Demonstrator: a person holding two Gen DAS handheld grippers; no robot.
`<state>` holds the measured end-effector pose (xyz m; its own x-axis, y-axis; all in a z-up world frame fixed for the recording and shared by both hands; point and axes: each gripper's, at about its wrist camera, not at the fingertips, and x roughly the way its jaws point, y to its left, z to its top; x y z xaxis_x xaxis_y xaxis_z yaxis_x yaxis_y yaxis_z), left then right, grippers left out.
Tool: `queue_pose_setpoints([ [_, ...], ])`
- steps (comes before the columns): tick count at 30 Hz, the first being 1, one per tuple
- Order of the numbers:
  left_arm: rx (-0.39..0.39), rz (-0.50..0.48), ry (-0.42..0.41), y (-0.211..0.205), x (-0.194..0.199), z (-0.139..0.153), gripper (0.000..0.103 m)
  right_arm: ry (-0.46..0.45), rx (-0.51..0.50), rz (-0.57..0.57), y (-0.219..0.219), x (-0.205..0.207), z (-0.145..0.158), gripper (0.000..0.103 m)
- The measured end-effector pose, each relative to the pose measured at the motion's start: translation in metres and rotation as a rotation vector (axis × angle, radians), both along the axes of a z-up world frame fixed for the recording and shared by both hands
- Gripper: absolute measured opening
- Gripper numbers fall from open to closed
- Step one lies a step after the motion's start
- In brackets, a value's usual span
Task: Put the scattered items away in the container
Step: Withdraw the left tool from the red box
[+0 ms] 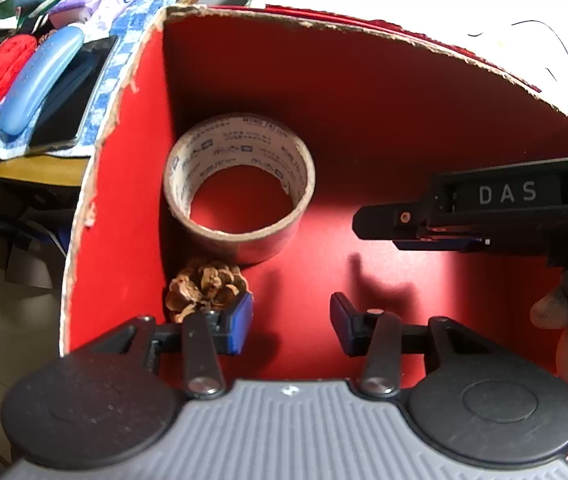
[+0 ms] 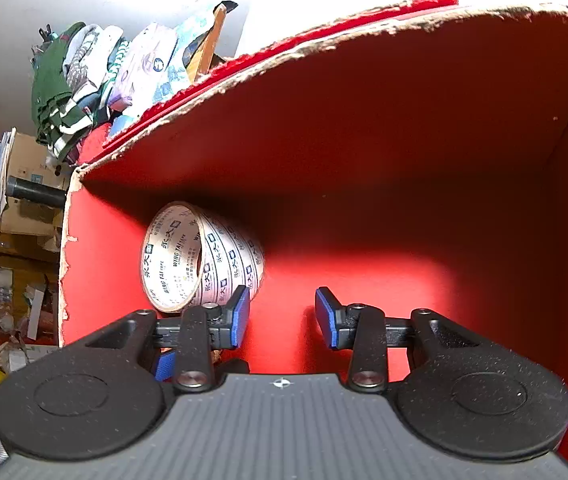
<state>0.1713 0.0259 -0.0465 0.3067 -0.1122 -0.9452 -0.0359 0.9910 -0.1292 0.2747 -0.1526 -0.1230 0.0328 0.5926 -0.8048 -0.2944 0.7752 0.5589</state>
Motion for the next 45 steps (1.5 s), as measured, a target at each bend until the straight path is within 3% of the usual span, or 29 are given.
queue_pose_setpoints([
  [13,0.059,-0.022,-0.047,-0.003,-0.003,-0.001,0.05,-0.05,-0.024,0.008,0.004,-0.003,0.003,0.044],
  [34,0.112,-0.019,-0.05,-0.01,-0.006,-0.004,0.051,-0.085,0.003,-0.01,-0.001,-0.006,0.006,0.044],
  [39,0.107,-0.004,-0.042,-0.012,-0.007,-0.004,0.058,-0.097,0.005,-0.008,-0.002,-0.008,0.008,0.044],
  [43,0.123,0.0,-0.066,-0.016,-0.011,-0.001,0.074,-0.103,0.012,-0.018,-0.004,-0.009,0.008,0.044],
  [45,0.134,-0.006,-0.06,-0.019,-0.013,0.0,0.076,-0.114,0.015,-0.019,-0.004,-0.009,0.01,0.044],
])
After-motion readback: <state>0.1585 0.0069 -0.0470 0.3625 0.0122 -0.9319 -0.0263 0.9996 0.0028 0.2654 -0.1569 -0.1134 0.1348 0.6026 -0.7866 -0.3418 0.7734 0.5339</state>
